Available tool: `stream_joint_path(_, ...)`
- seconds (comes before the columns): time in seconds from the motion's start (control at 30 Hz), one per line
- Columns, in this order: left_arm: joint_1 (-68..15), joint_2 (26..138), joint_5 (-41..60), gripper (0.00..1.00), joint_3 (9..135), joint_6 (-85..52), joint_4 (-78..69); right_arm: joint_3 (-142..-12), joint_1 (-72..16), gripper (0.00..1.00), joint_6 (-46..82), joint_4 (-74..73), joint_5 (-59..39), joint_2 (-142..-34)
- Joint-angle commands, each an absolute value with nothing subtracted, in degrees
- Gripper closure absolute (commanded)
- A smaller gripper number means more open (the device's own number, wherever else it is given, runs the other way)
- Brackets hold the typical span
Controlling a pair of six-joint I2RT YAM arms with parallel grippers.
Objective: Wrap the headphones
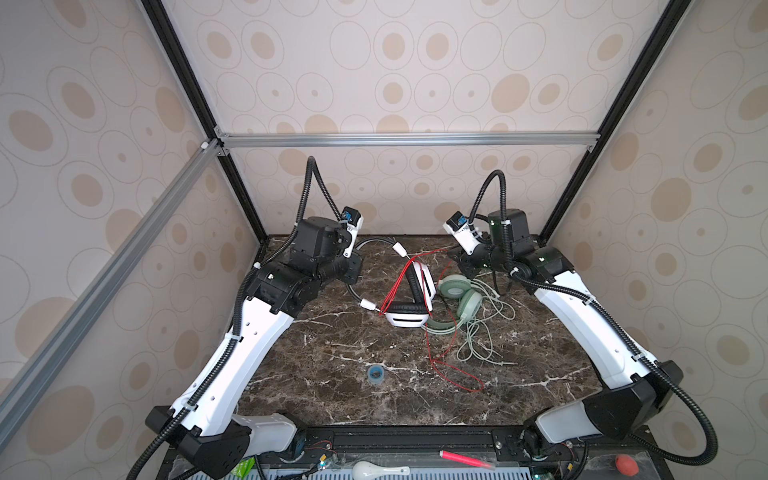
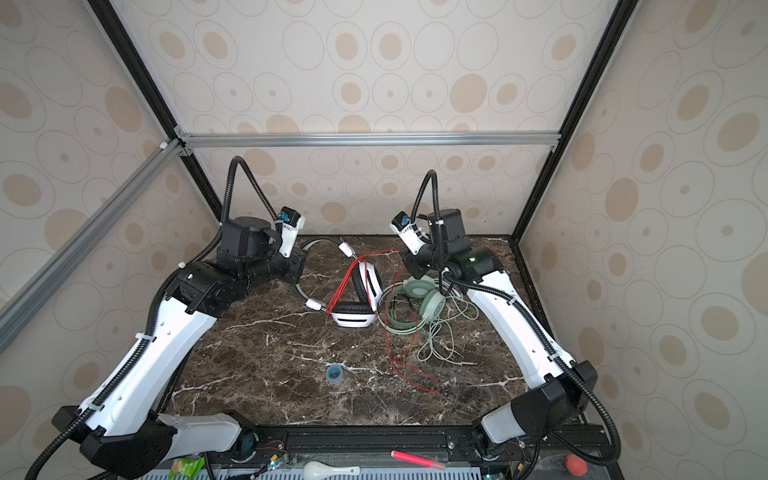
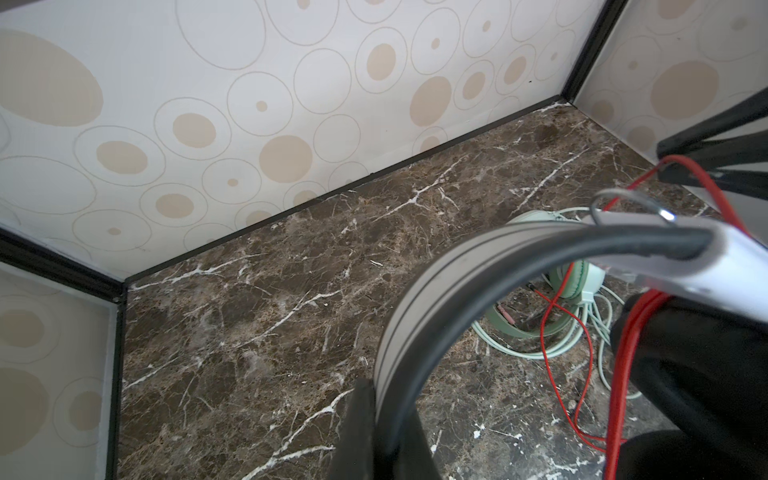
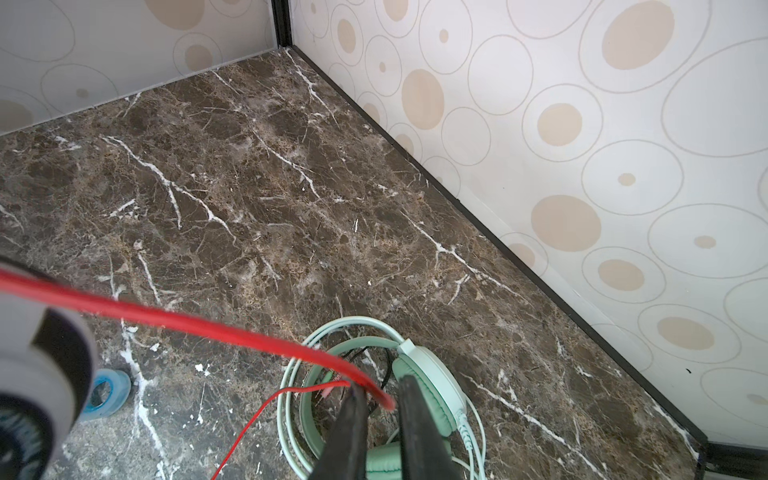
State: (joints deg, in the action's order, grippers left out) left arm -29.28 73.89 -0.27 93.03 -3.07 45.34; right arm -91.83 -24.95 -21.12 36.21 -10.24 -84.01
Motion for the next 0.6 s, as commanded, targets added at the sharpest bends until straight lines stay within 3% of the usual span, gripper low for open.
stream_joint_path(0.0,-29.64,72.38,5.53,1.00,97.74,-4.26,43.14,-91.54,-24.96,0.82,-22.34,33.44,-10.55,-84.90)
stream_joint_path(0.57,-29.73,73.98,10.35,1.00,105.67,-7.00,42.77,-84.55,-24.96,0.75,-15.82,25.27,-20.32,-83.59)
